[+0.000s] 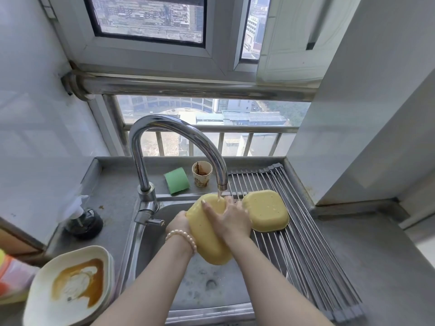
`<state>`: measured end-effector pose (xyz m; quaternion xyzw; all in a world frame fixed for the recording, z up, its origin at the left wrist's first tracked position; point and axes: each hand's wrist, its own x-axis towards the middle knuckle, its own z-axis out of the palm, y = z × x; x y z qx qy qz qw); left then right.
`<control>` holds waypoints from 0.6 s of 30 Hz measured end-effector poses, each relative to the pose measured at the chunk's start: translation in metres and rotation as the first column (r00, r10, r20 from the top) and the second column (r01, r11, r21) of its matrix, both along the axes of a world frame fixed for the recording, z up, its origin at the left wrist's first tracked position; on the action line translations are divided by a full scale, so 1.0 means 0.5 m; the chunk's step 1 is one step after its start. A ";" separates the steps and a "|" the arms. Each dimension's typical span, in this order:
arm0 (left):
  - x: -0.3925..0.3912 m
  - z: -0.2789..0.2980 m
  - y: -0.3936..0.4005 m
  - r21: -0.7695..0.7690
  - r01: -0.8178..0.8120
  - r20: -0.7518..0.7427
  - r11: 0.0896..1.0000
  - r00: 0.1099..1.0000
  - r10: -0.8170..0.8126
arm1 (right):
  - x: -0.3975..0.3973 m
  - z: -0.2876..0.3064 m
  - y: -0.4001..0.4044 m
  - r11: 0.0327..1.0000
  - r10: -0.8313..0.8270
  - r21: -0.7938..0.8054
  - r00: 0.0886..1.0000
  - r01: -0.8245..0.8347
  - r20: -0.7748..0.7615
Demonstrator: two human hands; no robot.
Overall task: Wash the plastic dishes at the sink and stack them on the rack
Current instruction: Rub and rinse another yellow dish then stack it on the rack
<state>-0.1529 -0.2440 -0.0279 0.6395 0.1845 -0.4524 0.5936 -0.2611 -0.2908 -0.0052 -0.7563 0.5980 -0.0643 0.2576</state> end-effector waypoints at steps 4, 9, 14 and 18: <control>0.014 -0.012 0.004 0.046 0.042 0.105 0.998 0.993 -0.046 | -0.010 0.022 -0.043 0.991 0.017 0.130 0.992 -0.033 0.122; -0.022 0.021 0.018 0.388 0.410 0.599 0.825 0.568 -0.564 | 0.002 0.033 -0.064 0.987 0.014 0.158 0.995 -0.029 0.095; -0.040 0.029 0.021 0.713 0.437 0.613 0.548 -0.009 -0.790 | 0.007 0.043 -0.085 0.980 0.036 0.193 0.998 -0.043 0.041; -0.036 0.049 -0.004 0.656 0.533 0.643 0.535 -0.024 -0.765 | 0.007 0.052 -0.106 0.960 0.060 0.268 0.995 -0.081 0.085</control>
